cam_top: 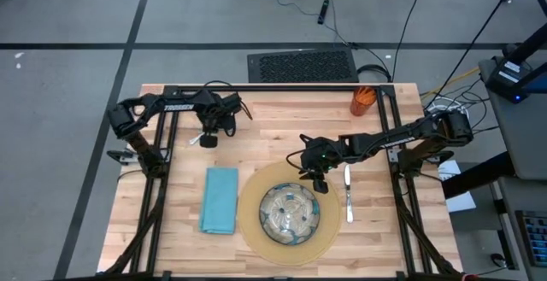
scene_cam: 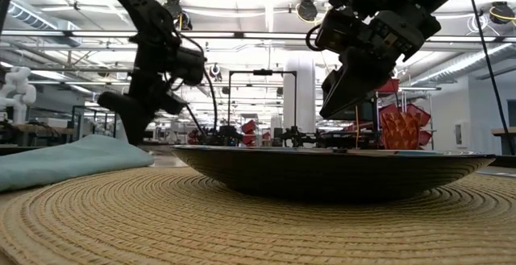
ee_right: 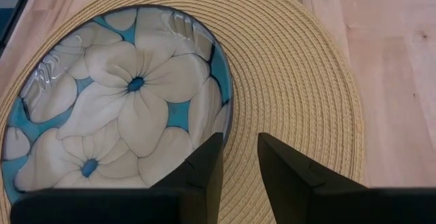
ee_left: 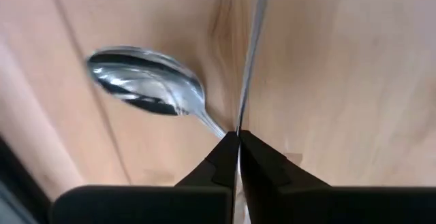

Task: Set table place
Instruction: Put the silver fork on the blue napkin on the table

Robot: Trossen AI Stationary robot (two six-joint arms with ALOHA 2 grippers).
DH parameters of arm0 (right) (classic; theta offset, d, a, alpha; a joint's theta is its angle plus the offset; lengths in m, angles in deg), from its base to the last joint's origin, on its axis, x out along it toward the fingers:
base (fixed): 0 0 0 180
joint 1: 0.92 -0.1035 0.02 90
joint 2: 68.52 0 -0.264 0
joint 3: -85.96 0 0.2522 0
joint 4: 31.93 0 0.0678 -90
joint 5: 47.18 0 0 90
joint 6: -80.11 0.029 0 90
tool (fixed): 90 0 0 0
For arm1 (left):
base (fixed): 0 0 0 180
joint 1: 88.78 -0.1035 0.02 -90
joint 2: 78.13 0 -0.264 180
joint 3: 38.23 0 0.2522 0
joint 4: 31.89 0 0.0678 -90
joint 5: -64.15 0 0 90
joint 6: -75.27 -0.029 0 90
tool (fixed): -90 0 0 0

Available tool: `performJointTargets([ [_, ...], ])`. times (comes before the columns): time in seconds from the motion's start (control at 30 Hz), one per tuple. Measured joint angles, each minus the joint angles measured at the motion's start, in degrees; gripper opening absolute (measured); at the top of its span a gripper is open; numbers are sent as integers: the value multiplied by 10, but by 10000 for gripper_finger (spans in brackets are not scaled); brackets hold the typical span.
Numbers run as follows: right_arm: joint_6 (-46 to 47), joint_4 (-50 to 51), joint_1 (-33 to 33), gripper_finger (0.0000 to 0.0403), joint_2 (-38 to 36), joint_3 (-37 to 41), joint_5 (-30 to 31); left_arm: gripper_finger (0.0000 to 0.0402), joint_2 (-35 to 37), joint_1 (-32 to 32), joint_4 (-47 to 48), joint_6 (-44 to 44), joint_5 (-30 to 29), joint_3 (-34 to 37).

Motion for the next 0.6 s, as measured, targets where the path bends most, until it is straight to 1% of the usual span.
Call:
performJointTargets([
  [0.13,0,-4,0,84,0,0,1,1,25,15,25,0,-14,-7],
  [0.43,4,-8,0,84,0,0,1,0,75,66,83,0,-20,-11],
  [0.6,13,-18,0,84,0,0,1,0,73,67,93,20,21,-7],
])
